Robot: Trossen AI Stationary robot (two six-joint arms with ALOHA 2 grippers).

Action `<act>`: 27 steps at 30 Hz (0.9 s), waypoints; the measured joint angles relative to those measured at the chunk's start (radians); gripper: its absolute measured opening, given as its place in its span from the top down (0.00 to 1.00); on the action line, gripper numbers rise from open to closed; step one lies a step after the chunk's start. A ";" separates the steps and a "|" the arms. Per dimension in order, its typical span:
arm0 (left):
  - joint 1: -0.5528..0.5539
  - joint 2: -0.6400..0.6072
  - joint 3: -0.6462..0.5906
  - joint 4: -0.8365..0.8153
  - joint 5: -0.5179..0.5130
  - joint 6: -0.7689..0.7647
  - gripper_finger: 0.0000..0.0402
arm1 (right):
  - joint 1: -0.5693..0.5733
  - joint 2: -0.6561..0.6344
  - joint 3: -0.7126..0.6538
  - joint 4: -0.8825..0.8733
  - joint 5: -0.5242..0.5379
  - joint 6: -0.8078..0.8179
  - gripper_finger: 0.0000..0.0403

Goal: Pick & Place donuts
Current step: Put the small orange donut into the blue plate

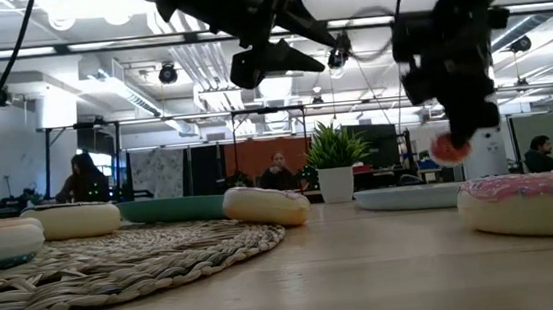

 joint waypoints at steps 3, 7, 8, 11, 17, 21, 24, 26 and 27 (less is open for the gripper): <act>-0.018 0.000 0.000 -0.001 -0.020 0.000 0.63 | -0.034 0.060 -0.029 0.007 -0.003 -0.004 0.97; -0.033 0.000 0.000 -0.002 -0.037 0.001 0.63 | -0.037 0.130 -0.035 0.033 -0.002 -0.027 0.96; -0.035 0.000 0.000 -0.006 -0.041 0.001 0.63 | -0.036 0.144 -0.033 0.039 0.003 -0.029 0.94; -0.041 0.000 0.000 -0.011 -0.041 0.000 0.63 | -0.035 0.167 -0.018 0.059 0.037 -0.029 0.87; -0.051 0.000 0.000 -0.030 -0.044 -0.010 0.63 | -0.036 0.166 0.007 0.023 0.194 -0.051 0.72; -0.051 0.000 0.000 -0.050 -0.056 -0.010 0.63 | -0.035 0.146 0.008 0.024 0.195 -0.069 0.65; -0.051 -0.001 0.000 -0.069 -0.077 -0.010 0.63 | -0.036 0.122 0.008 0.023 0.233 -0.072 0.62; -0.050 -0.001 0.000 -0.081 -0.080 -0.011 0.63 | -0.036 0.101 0.008 0.021 0.271 -0.073 0.61; -0.051 -0.001 0.000 -0.087 -0.083 -0.011 0.63 | -0.036 0.090 0.008 0.020 0.280 -0.076 0.60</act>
